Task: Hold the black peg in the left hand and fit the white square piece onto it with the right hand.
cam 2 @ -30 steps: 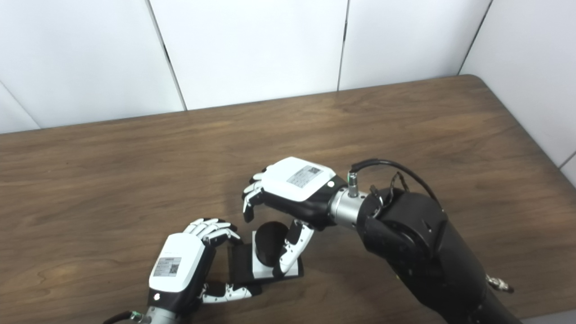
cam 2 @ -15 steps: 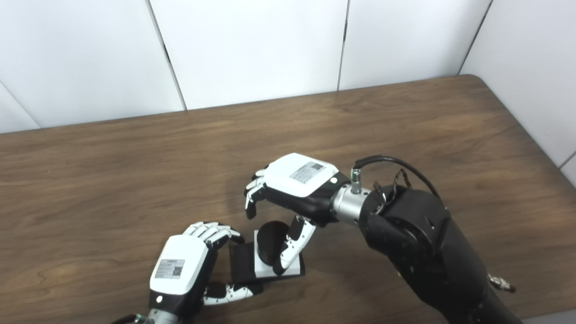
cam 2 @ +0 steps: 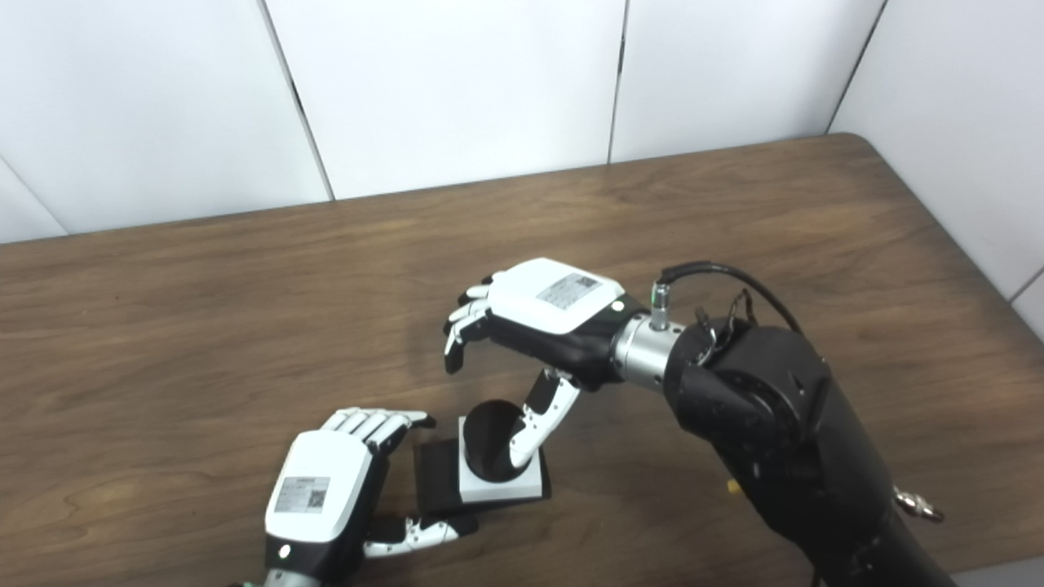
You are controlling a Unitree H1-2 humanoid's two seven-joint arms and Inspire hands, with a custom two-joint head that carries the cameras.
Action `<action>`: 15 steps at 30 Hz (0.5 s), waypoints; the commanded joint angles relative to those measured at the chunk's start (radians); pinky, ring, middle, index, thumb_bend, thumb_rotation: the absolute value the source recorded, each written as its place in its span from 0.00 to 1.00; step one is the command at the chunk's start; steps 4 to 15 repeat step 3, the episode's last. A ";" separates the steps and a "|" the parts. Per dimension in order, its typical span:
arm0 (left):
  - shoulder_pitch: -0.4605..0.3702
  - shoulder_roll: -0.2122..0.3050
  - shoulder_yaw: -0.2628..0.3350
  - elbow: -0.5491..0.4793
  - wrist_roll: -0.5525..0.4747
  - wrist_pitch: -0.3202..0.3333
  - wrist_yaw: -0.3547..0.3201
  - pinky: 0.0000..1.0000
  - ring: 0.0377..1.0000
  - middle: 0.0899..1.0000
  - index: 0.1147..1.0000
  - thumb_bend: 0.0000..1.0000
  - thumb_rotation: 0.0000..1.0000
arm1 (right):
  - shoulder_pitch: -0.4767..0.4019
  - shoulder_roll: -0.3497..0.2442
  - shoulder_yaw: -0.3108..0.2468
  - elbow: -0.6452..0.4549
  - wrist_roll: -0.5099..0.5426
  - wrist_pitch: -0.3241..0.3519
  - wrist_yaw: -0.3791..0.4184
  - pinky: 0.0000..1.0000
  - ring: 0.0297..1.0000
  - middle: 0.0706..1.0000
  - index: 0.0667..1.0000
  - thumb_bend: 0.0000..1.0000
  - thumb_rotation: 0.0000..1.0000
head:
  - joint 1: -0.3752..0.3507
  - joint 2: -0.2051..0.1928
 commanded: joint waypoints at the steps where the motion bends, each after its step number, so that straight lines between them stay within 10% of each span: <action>1: -0.001 0.000 0.022 -0.061 -0.013 0.000 0.002 0.77 0.71 0.69 0.68 1.00 0.68 | -0.034 -0.016 -0.022 -0.007 0.015 0.008 -0.026 0.95 0.92 0.84 0.68 1.00 0.46 | 0.001 0.000; 15: 0.011 0.002 0.043 -0.091 -0.040 -0.005 -0.016 0.77 0.71 0.69 0.68 1.00 0.68 | -0.032 -0.016 -0.033 -0.007 0.024 0.018 -0.025 0.95 0.92 0.84 0.68 1.00 0.46 | 0.002 -0.001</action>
